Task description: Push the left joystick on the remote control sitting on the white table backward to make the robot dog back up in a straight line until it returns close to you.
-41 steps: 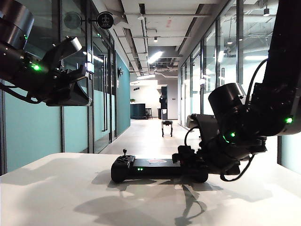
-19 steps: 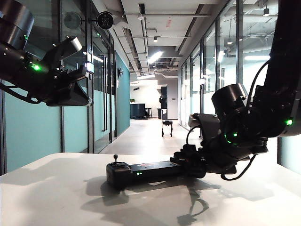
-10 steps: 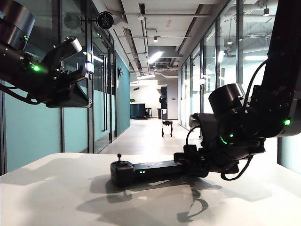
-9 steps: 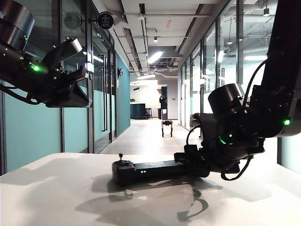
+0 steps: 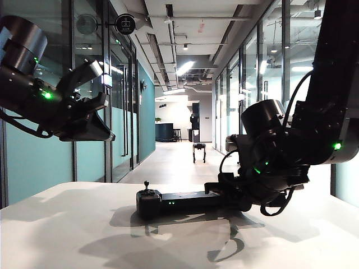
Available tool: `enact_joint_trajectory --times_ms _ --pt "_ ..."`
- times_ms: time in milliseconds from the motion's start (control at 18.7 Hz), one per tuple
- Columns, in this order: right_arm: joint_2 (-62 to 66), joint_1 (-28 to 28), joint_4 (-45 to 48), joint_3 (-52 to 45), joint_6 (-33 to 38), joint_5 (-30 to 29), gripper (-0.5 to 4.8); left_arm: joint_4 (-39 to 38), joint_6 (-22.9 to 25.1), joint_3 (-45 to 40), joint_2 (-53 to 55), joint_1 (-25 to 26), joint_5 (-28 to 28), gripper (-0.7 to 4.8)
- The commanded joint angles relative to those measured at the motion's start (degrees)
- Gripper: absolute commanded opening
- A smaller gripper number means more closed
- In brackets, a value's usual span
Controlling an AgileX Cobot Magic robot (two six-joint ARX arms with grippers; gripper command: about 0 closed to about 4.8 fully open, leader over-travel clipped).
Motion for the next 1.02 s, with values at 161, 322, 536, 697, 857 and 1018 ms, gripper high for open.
enact_joint_trajectory --times_ms 161,322,536,697,857,1018 --pt "-0.4 0.9 1.8 0.3 0.3 4.9 2.37 1.3 -0.2 4.2 4.1 -0.1 0.8 -0.05" --pt "-0.4 1.2 1.9 0.3 1.7 7.7 2.37 1.3 -0.2 7.6 7.8 -0.1 2.2 -0.05" --pt "-0.4 2.0 2.3 0.3 3.3 11.5 2.33 1.3 -0.2 13.4 14.5 -0.1 3.6 -0.05" --pt "-0.4 2.2 2.3 0.7 3.3 11.6 2.32 1.2 -0.2 17.7 19.4 -0.1 6.0 -0.05" --pt "-0.4 2.2 2.3 0.9 3.2 11.8 2.31 0.2 -0.1 23.1 24.4 -0.1 9.0 -0.05" --pt "-0.4 2.2 2.1 0.9 3.3 13.1 2.29 -1.5 0.2 28.5 29.1 -0.1 10.0 -0.05"
